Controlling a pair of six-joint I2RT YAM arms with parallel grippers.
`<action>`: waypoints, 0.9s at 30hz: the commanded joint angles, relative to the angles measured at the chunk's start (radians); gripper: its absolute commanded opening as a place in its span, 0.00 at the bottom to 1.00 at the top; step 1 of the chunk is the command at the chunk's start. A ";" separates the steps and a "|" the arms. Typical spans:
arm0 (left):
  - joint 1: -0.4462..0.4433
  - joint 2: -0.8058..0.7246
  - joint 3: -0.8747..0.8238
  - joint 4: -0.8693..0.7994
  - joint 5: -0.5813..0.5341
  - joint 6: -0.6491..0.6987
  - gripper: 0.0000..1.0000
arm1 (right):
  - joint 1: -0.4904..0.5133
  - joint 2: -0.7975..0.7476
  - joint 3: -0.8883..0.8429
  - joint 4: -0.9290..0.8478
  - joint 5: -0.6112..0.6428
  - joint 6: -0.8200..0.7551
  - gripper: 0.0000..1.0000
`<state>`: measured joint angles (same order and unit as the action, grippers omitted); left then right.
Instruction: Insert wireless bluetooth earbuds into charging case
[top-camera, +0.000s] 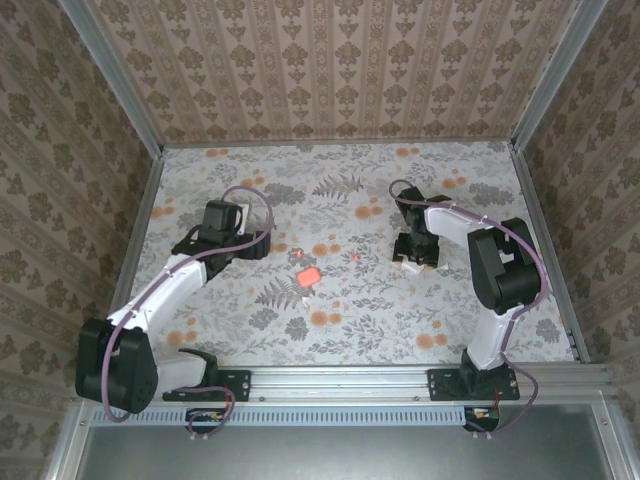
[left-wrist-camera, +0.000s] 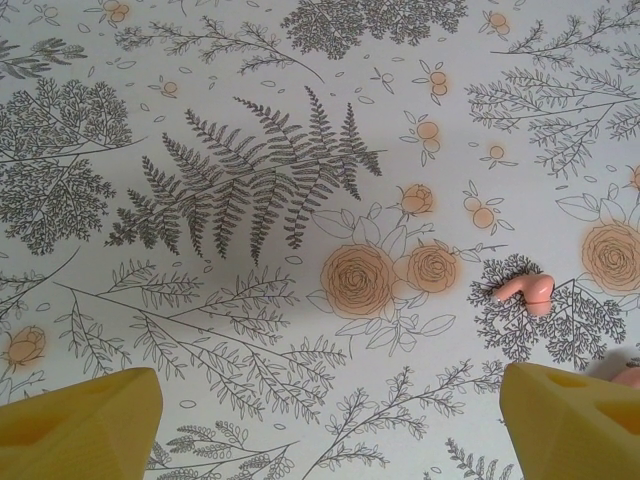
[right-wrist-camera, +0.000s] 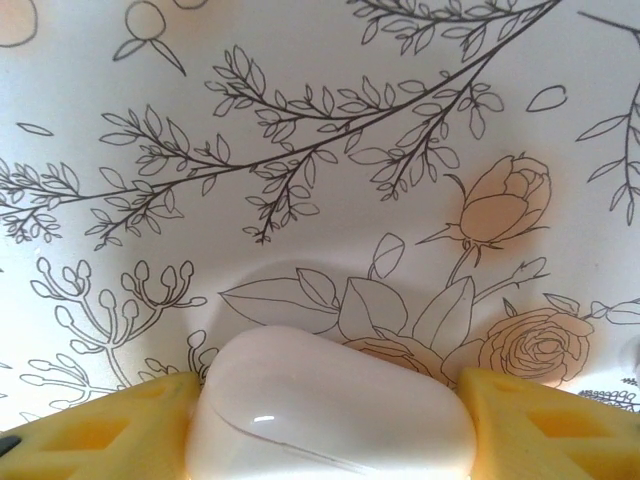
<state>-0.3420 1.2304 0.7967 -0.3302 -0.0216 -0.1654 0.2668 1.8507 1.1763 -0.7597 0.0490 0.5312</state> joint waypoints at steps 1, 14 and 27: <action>-0.012 0.005 0.009 0.007 0.024 0.003 0.88 | 0.011 -0.032 -0.003 -0.002 0.035 0.001 0.63; -0.050 -0.082 -0.210 0.414 0.309 0.044 0.80 | 0.133 -0.276 -0.133 0.198 -0.016 -0.001 0.62; -0.157 -0.035 -0.525 1.105 0.560 0.228 0.70 | 0.345 -0.483 -0.357 0.813 -0.151 0.069 0.62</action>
<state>-0.4808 1.1728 0.2775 0.5705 0.4351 -0.0071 0.5812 1.4170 0.8642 -0.1814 -0.0418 0.5606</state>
